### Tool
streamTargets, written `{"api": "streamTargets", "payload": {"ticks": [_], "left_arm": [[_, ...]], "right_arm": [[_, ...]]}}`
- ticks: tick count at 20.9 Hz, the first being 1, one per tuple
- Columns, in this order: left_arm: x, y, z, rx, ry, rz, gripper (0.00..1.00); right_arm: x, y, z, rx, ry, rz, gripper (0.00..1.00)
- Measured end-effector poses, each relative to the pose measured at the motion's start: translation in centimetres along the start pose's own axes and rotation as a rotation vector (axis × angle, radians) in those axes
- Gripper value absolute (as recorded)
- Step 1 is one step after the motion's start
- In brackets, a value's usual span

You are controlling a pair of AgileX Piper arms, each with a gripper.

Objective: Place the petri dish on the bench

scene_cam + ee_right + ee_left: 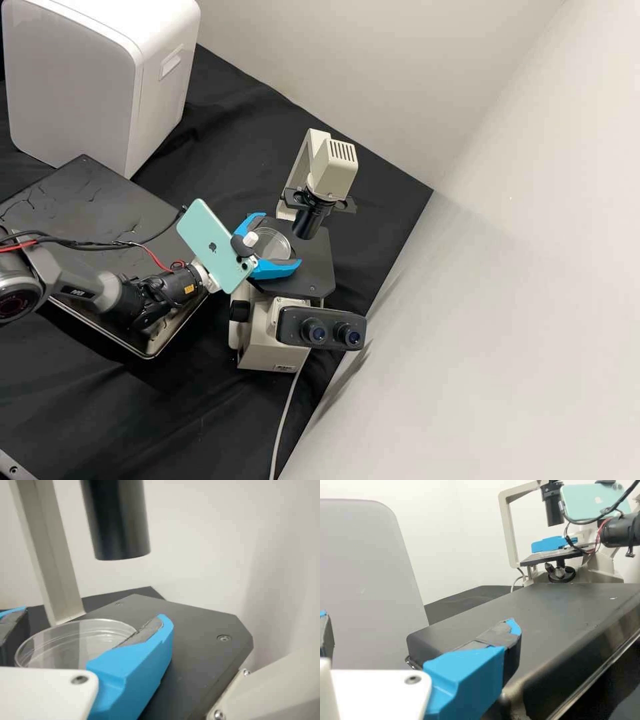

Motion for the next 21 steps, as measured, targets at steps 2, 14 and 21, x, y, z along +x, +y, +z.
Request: {"api": "streamTargets", "payload": {"ticks": [2, 14, 21], "left_arm": [[0.0, 0.00, 0.0, 0.000, 0.000, 0.000, 1.00], [0.0, -0.01, 0.1, 0.000, -0.009, 0.000, 1.00], [0.0, -0.01, 0.2, 0.000, -0.011, -0.001, 1.00]], "right_arm": [[-0.5, 0.0, -0.2, -0.002, 0.006, -0.008, 0.00], [-2.7, 0.0, -1.7, 0.007, 0.050, -0.022, 0.00], [-4.0, 0.1, -3.8, 0.007, 0.119, -0.021, 0.00]]}}
